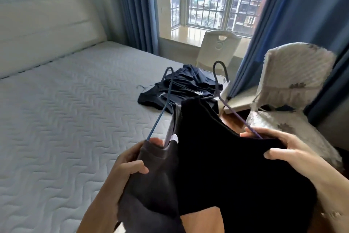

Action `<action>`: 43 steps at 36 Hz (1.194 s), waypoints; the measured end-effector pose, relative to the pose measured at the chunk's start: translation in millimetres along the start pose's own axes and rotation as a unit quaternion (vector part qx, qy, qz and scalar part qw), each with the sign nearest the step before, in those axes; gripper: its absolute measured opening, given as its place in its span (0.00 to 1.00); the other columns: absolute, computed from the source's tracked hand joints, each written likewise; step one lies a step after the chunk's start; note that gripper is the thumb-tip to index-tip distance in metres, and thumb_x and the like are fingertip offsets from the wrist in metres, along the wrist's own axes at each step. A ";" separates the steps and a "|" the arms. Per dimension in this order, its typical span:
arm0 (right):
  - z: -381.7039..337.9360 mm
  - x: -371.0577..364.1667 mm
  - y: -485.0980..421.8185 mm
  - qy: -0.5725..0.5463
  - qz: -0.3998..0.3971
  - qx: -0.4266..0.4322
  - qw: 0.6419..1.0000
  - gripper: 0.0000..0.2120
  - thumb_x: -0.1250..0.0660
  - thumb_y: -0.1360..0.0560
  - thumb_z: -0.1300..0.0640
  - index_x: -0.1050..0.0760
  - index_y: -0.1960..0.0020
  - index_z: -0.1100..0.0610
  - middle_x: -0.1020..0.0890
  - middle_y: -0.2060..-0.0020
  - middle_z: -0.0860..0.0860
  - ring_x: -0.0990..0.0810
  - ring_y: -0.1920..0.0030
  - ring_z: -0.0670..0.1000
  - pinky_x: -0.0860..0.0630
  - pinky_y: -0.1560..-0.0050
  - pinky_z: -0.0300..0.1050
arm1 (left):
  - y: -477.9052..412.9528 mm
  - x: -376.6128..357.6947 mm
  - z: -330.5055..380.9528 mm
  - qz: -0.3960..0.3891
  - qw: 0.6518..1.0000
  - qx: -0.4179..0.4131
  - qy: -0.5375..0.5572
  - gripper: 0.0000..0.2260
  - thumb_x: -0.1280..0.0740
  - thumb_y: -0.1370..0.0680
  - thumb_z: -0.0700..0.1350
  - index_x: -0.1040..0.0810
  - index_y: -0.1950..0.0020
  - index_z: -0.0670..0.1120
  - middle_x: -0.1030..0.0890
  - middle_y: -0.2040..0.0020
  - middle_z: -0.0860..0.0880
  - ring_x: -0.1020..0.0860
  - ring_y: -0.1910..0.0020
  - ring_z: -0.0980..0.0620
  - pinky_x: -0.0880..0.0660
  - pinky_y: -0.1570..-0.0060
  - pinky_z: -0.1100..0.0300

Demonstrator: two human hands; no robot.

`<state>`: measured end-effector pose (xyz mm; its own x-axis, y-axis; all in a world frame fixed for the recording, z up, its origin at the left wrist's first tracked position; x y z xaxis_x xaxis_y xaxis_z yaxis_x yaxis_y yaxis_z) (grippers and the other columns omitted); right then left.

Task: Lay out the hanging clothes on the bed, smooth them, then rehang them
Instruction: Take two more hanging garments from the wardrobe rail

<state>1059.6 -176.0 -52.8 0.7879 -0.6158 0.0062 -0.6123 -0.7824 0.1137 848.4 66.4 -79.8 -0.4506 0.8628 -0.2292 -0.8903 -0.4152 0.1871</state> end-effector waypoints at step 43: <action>-67.2 -195.9 -508.2 0.342 -0.534 0.076 0.769 0.27 0.37 0.28 0.74 0.21 0.43 0.44 0.18 0.44 0.46 0.20 0.42 0.49 0.27 0.39 0.46 | 18.5 317.0 42.6 0.477 0.821 0.112 -0.293 0.11 0.34 0.24 0.50 0.18 0.63 0.50 0.15 0.57 0.52 0.21 0.48 0.50 0.31 0.35 0.55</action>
<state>1220.8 348.4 -45.0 0.6653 0.5391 0.5165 0.4487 -0.8417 0.3004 691.9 344.5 -108.3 -0.7682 0.1925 0.6106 -0.0863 -0.9761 0.1992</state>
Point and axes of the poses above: each hand's wrist, its own y-axis away from the middle knuckle, its own x-axis out of the back of the hand, z = x × y, the point moved 6 cm from there along -y, towards the middle knuckle
